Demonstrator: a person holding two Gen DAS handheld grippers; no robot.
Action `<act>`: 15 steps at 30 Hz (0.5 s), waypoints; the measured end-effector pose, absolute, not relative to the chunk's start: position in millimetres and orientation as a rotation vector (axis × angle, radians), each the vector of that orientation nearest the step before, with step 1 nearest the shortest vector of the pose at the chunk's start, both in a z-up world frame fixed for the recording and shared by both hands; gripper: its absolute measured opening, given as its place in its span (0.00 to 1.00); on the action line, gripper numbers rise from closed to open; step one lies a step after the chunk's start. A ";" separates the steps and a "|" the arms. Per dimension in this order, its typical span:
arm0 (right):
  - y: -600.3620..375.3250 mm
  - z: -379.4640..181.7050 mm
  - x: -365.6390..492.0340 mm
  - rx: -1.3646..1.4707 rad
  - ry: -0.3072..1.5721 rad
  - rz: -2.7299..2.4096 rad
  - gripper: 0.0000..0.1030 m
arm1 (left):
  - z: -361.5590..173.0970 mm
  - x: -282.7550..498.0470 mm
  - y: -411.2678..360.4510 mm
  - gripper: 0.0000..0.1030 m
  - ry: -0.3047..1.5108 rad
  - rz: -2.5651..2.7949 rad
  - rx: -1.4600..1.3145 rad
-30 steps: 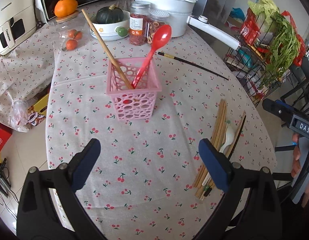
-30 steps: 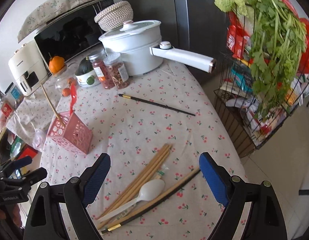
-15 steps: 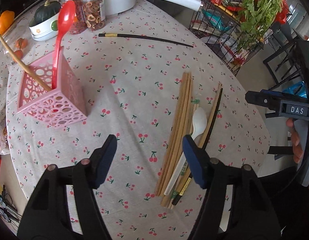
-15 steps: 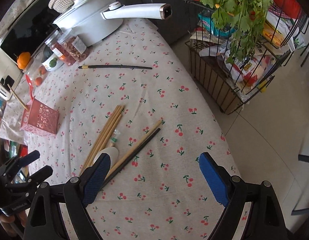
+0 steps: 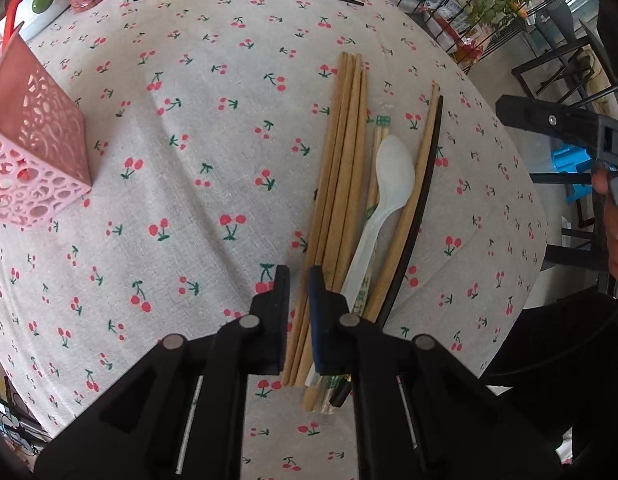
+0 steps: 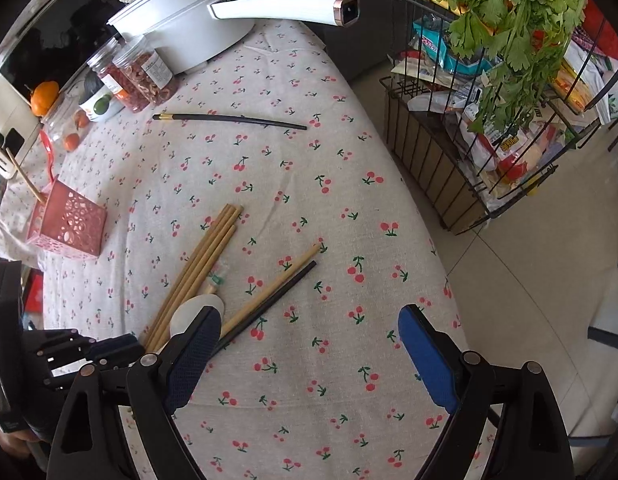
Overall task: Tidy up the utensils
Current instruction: 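Move the left tool back over the chopstick pile and open it, then grasp another wooden chopstick with the left tool while the right tool grasps one too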
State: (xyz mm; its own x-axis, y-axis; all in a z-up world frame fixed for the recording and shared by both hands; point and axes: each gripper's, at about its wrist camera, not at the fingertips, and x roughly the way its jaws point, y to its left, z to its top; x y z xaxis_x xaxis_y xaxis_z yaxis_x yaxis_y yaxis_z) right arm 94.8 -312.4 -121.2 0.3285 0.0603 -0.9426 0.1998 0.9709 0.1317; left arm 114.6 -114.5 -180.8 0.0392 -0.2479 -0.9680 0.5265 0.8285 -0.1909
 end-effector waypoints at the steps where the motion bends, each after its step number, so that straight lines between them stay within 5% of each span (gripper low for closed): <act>1: -311.3 -121.8 95.2 0.239 1.240 -0.090 0.89 | -180.9 112.9 -113.1 0.10 1.421 -0.604 0.245; 15: -304.0 -122.6 94.4 0.242 1.243 -0.085 0.89 | -181.9 93.5 -88.6 0.11 1.466 -0.613 0.291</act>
